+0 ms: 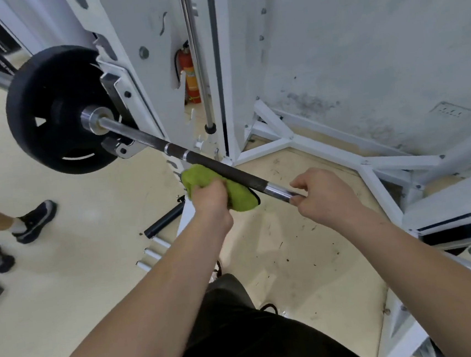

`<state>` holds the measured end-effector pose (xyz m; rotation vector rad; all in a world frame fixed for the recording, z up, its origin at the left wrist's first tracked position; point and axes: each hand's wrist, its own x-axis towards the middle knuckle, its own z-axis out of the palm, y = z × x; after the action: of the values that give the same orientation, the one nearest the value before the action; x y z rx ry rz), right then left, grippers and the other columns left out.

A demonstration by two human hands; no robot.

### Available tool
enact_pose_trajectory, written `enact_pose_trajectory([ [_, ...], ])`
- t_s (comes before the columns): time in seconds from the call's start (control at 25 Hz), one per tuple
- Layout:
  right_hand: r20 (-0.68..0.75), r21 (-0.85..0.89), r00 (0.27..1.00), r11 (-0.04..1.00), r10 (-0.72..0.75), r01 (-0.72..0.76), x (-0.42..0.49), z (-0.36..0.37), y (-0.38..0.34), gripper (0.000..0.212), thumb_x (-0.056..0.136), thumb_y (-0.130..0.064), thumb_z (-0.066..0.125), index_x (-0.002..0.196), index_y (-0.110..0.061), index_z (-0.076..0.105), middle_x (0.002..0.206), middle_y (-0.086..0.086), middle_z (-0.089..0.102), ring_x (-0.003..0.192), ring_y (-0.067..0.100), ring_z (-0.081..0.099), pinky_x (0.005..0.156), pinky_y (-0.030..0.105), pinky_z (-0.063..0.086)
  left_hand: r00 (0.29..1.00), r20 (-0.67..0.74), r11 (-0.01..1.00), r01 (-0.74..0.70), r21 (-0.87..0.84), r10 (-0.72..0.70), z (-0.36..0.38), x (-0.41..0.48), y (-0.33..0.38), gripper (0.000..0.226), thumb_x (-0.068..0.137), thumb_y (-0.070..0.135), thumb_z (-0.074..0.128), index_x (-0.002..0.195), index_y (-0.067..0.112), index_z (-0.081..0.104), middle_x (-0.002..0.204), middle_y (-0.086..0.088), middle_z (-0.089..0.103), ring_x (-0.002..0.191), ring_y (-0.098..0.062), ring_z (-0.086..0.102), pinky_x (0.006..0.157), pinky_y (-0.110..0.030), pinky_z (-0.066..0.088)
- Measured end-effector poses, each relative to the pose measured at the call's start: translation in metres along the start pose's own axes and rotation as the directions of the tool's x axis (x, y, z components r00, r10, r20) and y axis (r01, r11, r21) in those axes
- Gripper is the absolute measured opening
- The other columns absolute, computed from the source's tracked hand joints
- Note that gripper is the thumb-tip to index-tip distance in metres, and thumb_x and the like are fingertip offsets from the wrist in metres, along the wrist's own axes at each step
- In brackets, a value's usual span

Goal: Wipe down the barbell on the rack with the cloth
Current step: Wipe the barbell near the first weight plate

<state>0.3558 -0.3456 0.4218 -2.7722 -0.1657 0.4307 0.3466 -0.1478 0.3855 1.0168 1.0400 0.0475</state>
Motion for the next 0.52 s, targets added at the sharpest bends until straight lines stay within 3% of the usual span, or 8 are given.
enact_pose_trajectory([
  [0.08, -0.009, -0.013, 1.0, 1.0, 0.016, -0.016, -0.008, 0.001, 0.005, 0.018, 0.09, -0.025, 0.066, 0.105, -0.026, 0.075, 0.096, -0.004, 0.065, 0.083, 0.021, 0.065, 0.074, 0.041, 0.059, 0.994, 0.051, 0.99, -0.104, 0.099, 0.099, 0.011, -0.03, -0.015, 0.019, 0.096, 0.007, 0.048, 0.108, 0.019, 0.056, 0.085, -0.003, 0.067, 0.072, -0.02, 0.068, 0.066, -0.035, 0.06],
  [0.16, 0.001, -0.008, 1.0, 1.0, 0.024, -0.024, -0.014, 0.003, 0.01, 0.016, 0.088, -0.024, 0.065, 0.099, -0.029, 0.076, 0.091, -0.007, 0.06, 0.076, 0.02, 0.064, 0.068, 0.04, 0.059, 0.969, 0.198, 0.943, -0.197, 0.267, 0.146, 0.02, -0.06, -0.031, 0.019, 0.094, 0.005, 0.055, 0.106, 0.02, 0.055, 0.084, -0.002, 0.066, 0.073, -0.016, 0.07, 0.062, -0.03, 0.06],
  [0.24, -0.009, 0.019, 0.999, 0.999, 0.04, -0.039, -0.02, 0.001, 0.02, 0.023, 0.087, -0.022, 0.066, 0.106, -0.03, 0.075, 0.098, -0.007, 0.06, 0.086, 0.021, 0.064, 0.073, 0.041, 0.059, 0.913, 0.348, 0.858, -0.344, 0.382, 0.212, 0.023, -0.068, -0.026, 0.018, 0.089, 0.01, 0.063, 0.103, 0.02, 0.059, 0.086, -0.001, 0.07, 0.076, -0.016, 0.073, 0.061, -0.028, 0.059],
  [0.32, -0.044, 0.005, 0.997, 0.998, 0.06, -0.06, -0.027, -0.003, 0.036, 0.035, 0.086, -0.023, 0.068, 0.121, -0.028, 0.071, 0.11, -0.006, 0.061, 0.101, 0.02, 0.062, 0.081, 0.041, 0.057, 0.825, 0.403, 0.736, -0.547, 0.398, 0.395, 0.024, -0.055, 0.003, 0.017, 0.084, 0.019, 0.066, 0.1, 0.023, 0.065, 0.088, 0.001, 0.074, 0.081, -0.018, 0.073, 0.071, -0.033, 0.062],
  [0.36, -0.056, -0.013, 0.995, 0.997, 0.077, -0.078, -0.03, -0.005, 0.046, 0.039, 0.086, -0.024, 0.069, 0.125, -0.027, 0.07, 0.113, -0.006, 0.061, 0.104, 0.019, 0.061, 0.082, 0.04, 0.056, 0.763, 0.434, 0.618, -0.644, 0.451, 0.478, 0.025, -0.045, 0.021, 0.016, 0.082, 0.024, 0.065, 0.098, 0.022, 0.067, 0.088, 0.0, 0.074, 0.082, -0.019, 0.072, 0.072, -0.034, 0.062],
  [0.4, -0.054, -0.033, 0.993, 0.994, 0.103, -0.105, -0.033, -0.006, 0.056, 0.041, 0.085, -0.025, 0.07, 0.126, -0.027, 0.069, 0.113, -0.006, 0.062, 0.103, 0.018, 0.061, 0.081, 0.04, 0.057, 0.691, 0.496, 0.439, -0.72, 0.538, 0.525, 0.027, -0.036, 0.035, 0.017, 0.082, 0.03, 0.064, 0.096, 0.019, 0.067, 0.09, -0.003, 0.072, 0.083, -0.022, 0.069, 0.073, -0.035, 0.06],
  [0.48, -0.022, -0.073, 0.986, 0.983, 0.167, -0.168, -0.04, -0.008, 0.071, 0.035, 0.083, -0.029, 0.072, 0.118, -0.027, 0.071, 0.107, -0.006, 0.064, 0.096, 0.017, 0.063, 0.075, 0.037, 0.057, 0.544, 0.698, -0.113, -0.746, 0.657, 0.465, 0.035, -0.019, 0.045, 0.029, 0.084, 0.045, 0.059, 0.089, 0.017, 0.063, 0.096, -0.006, 0.063, 0.092, -0.027, 0.058, 0.081, -0.037, 0.052],
  [0.52, -0.006, -0.086, 0.982, 0.978, 0.19, -0.19, -0.043, -0.007, 0.076, 0.026, 0.083, -0.031, 0.072, 0.108, -0.026, 0.073, 0.098, -0.005, 0.066, 0.087, 0.017, 0.064, 0.069, 0.035, 0.057, 0.515, 0.779, -0.341, -0.705, 0.622, 0.356, 0.039, -0.015, 0.04, 0.033, 0.084, 0.052, 0.054, 0.088, 0.019, 0.057, 0.097, -0.005, 0.06, 0.095, -0.029, 0.055, 0.085, -0.039, 0.048],
])
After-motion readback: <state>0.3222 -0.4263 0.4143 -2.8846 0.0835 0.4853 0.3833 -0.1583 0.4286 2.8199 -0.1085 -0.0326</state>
